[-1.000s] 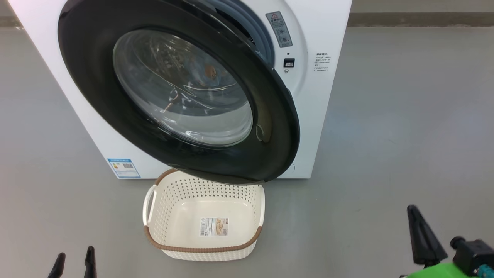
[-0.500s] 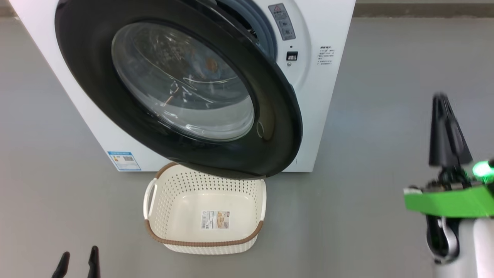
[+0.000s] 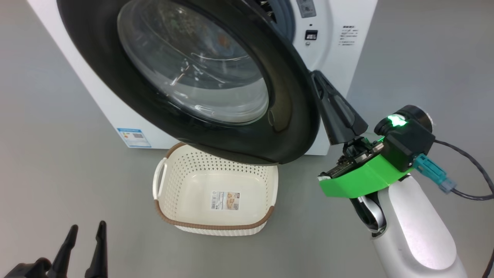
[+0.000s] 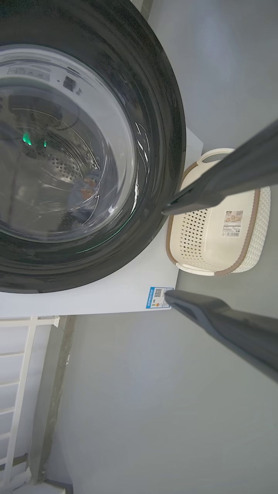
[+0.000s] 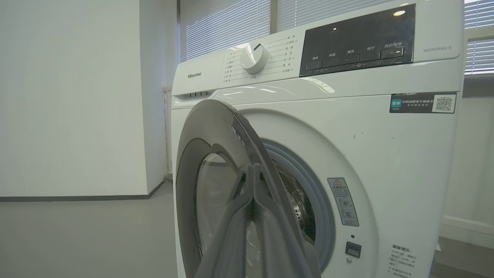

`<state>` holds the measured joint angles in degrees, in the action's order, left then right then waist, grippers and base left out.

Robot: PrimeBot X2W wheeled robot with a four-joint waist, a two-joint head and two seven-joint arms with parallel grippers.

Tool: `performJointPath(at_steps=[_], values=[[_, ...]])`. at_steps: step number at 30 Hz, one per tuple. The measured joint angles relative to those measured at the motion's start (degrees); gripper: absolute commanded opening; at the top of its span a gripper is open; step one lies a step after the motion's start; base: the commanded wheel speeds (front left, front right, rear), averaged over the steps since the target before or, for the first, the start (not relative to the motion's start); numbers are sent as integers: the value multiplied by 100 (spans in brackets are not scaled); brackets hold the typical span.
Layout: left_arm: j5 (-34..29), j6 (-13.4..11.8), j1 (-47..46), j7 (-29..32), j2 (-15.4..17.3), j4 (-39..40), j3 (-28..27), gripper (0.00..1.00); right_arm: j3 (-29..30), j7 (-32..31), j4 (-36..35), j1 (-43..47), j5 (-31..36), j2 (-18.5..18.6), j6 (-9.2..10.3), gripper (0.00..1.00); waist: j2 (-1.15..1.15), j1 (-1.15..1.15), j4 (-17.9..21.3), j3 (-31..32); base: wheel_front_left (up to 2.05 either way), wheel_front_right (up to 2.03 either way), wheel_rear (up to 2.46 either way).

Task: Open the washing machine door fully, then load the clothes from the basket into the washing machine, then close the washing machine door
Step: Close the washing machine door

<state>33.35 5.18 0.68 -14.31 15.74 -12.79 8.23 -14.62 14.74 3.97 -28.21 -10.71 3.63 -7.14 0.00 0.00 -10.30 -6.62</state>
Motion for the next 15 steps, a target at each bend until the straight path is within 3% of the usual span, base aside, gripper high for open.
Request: performJointPath(at_steps=[15], values=[[-49, 171, -372, -14, -3, -63, 357, 100, -172, 0, 917, -135, 13, 15, 0, 0, 0, 0, -317, -272, 0, 0, 0]])
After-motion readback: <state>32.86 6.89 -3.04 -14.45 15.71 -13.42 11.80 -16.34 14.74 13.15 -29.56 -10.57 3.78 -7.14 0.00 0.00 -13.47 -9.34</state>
